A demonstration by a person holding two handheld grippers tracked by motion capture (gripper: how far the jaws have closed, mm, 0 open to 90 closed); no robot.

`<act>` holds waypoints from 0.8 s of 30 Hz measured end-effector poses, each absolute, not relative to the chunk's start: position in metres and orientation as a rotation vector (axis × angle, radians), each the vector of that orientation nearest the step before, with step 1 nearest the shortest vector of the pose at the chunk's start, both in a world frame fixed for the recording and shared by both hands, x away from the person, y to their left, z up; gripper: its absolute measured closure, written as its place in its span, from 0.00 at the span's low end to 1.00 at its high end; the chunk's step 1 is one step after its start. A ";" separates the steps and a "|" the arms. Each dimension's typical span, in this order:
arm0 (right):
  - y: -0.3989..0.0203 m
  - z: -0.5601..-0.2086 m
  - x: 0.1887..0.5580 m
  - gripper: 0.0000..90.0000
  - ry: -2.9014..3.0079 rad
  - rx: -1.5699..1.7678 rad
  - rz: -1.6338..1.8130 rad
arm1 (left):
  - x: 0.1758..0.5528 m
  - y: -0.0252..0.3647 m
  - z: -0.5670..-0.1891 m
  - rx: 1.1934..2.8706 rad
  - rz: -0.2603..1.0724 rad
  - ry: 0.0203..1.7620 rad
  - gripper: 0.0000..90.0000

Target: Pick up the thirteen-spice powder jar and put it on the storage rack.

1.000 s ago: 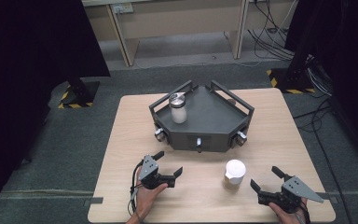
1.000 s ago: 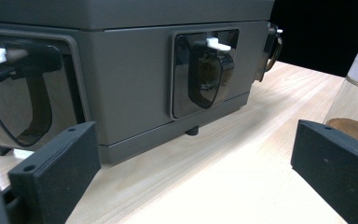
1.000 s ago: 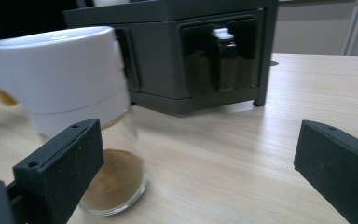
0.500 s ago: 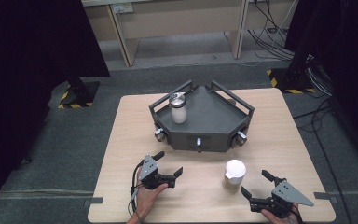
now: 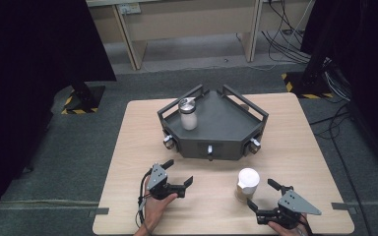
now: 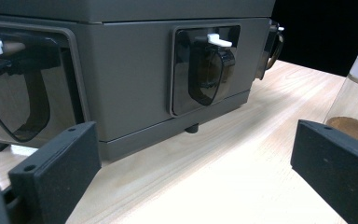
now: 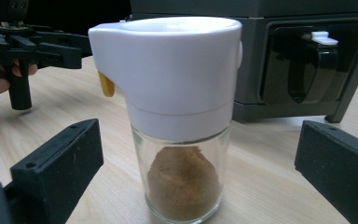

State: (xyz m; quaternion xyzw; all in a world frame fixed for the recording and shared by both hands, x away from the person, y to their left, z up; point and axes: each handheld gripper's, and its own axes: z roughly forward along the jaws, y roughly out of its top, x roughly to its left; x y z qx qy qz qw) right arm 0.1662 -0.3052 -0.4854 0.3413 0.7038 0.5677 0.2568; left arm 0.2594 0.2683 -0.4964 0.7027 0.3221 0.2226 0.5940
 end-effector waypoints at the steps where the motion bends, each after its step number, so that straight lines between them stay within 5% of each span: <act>1: -0.305 -0.485 0.167 0.01 1.911 0.926 1.541 | 0.259 0.268 -0.496 1.633 0.516 0.749 0.01; 24: -0.291 -0.485 0.183 0.03 1.954 0.905 1.529 | 0.260 0.268 -0.497 1.633 0.513 0.751 0.01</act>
